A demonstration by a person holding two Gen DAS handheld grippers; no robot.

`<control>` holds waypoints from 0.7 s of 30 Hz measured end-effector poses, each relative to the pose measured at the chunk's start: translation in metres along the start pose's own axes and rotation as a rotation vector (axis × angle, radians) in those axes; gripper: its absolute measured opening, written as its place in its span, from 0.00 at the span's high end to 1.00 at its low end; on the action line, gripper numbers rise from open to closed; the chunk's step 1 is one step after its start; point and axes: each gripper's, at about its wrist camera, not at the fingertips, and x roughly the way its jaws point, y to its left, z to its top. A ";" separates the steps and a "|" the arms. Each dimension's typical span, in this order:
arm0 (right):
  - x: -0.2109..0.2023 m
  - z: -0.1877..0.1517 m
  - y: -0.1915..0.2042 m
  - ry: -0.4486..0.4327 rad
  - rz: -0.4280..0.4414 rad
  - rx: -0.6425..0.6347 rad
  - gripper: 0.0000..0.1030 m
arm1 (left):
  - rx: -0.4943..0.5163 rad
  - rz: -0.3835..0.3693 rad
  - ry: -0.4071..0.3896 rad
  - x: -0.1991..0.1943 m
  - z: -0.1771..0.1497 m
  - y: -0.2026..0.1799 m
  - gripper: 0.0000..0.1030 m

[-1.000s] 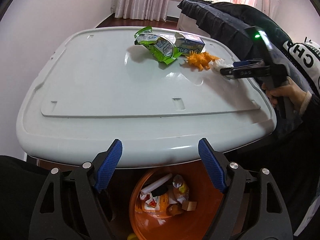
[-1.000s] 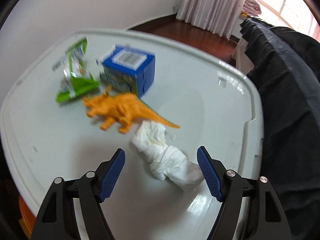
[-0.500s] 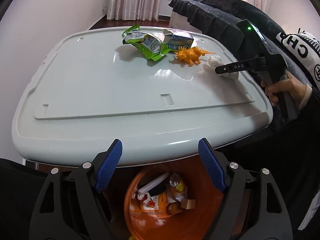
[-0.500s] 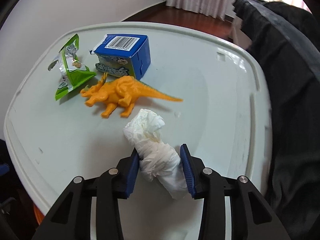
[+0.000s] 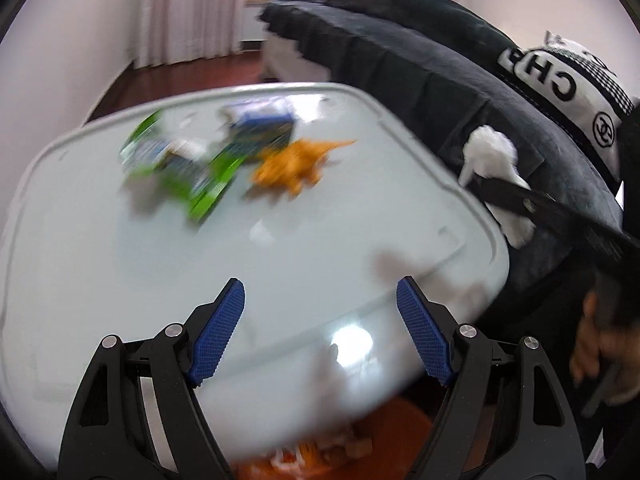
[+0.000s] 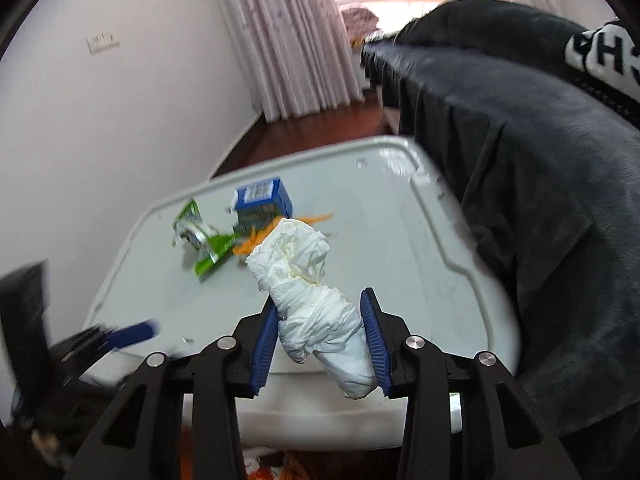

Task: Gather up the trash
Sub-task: 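Grasp the orange toy dinosaur with the left tool while the right tool holds the tissue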

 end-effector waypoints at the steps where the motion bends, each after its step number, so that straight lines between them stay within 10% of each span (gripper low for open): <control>1: -0.002 0.000 0.001 -0.016 -0.009 -0.010 0.61 | 0.021 -0.002 -0.004 0.008 0.010 -0.002 0.26; 12: -0.007 -0.001 -0.012 -0.026 0.051 0.051 0.61 | -0.009 -0.042 0.089 0.109 0.070 0.025 0.26; 21: -0.009 -0.004 -0.006 -0.011 0.108 0.033 0.60 | -0.077 -0.034 0.075 0.116 0.078 0.039 0.25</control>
